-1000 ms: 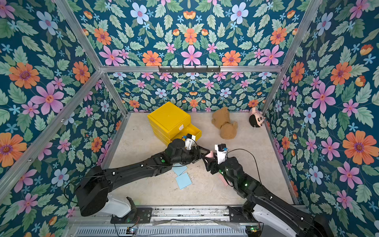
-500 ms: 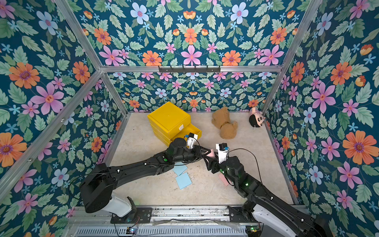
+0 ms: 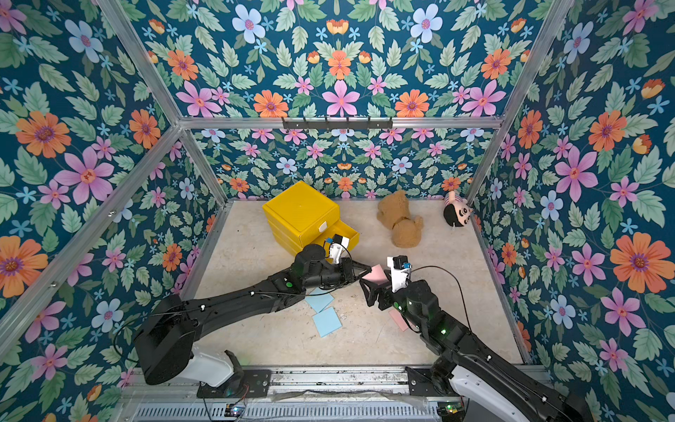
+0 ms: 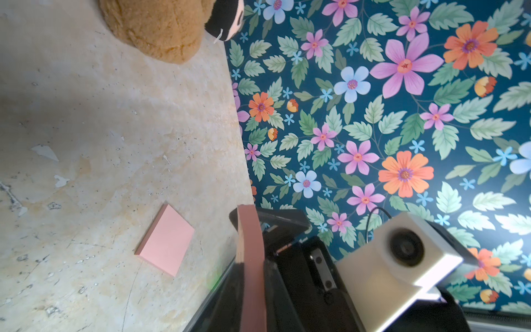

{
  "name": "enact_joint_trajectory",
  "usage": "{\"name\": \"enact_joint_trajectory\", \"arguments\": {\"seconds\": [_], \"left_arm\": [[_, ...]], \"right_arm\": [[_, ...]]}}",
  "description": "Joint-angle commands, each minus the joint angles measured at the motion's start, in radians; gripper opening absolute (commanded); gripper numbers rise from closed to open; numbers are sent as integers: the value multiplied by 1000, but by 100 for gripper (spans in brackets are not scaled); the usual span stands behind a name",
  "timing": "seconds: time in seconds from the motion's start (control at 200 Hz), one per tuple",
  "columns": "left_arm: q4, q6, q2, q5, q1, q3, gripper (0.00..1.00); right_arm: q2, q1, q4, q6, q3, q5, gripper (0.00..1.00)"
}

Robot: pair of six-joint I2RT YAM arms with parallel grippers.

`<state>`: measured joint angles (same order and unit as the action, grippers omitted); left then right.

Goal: Please put the sticky notes in the drawer by color
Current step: Pick up the sticky notes from the center of the board.

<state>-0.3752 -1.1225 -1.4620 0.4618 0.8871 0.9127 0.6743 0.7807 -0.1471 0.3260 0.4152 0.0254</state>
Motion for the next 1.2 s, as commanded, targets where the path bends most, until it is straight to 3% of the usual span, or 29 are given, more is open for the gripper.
{"name": "enact_joint_trajectory", "arguments": {"seconds": [0.0,0.135,0.26,0.455,0.68,0.995,1.195], "left_arm": [[-35,119,57,13,-58,-18,2],[-67,196,132,49,-135,-48,0],[-133,190,148,214,-182,-34,0],[-221,127,163,361,-193,-2,0],[-372,16,150,393,-185,-6,0],[-388,3,124,401,-170,8,0],[-314,62,128,396,-172,22,4]], "right_arm": [[-68,-8,-95,146,-12,-36,99],[-157,-101,-327,406,-85,-166,99],[-147,-200,-524,572,-110,-338,99],[-48,-247,-733,690,-95,-509,99],[67,-247,-893,744,-98,-575,94],[118,-247,-942,752,-90,-614,60],[104,-248,-840,711,-81,-577,29]]}}
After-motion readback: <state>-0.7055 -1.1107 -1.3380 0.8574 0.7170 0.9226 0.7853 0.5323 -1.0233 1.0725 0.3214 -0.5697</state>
